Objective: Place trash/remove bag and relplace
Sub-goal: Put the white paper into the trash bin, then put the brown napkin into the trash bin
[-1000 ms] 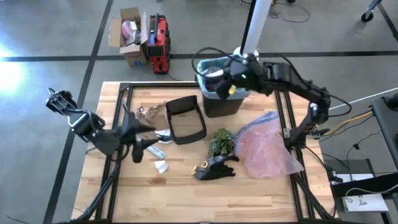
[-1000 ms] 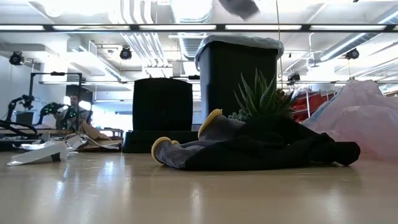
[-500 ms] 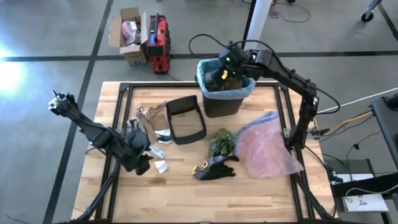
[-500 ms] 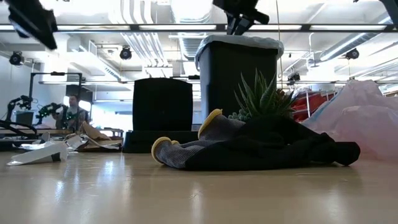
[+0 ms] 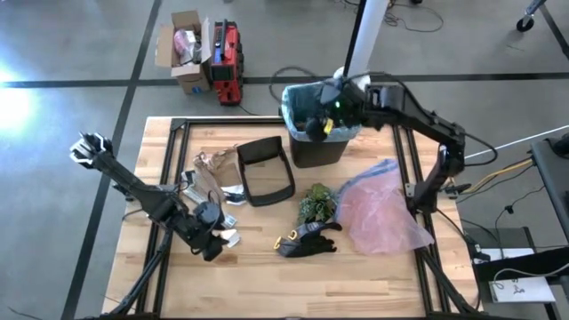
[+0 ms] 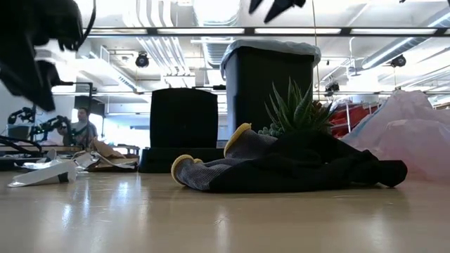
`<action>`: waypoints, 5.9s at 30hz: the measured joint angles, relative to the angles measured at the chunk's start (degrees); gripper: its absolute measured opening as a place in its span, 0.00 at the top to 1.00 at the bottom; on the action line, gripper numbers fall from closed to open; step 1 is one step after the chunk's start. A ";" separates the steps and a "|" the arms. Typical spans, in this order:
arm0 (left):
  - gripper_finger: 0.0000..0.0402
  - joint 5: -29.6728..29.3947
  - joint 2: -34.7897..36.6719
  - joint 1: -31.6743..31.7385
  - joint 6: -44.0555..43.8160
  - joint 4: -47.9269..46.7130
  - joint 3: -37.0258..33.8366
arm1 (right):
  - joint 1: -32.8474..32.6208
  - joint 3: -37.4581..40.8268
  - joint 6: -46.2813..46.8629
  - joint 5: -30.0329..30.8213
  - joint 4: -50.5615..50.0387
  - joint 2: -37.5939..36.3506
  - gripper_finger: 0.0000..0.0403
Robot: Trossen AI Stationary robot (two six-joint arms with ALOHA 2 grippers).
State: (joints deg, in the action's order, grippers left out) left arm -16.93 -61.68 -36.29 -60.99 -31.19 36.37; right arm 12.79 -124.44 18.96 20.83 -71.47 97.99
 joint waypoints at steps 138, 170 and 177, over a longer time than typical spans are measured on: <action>0.33 -7.75 0.72 17.33 -12.62 -13.71 6.95 | 7.61 16.02 -4.71 5.77 20.80 -4.01 0.48; 0.31 13.12 -4.81 71.80 42.90 -21.07 7.09 | -17.28 16.02 2.32 6.48 16.49 -13.24 0.23; 0.36 8.33 -12.80 71.80 44.37 -19.96 6.63 | -19.16 16.02 4.16 7.31 16.02 -12.00 0.23</action>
State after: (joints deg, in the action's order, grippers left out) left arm -8.60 -74.48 35.51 -16.62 -51.15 43.00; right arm -6.37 -108.42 23.12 28.14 -55.45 85.99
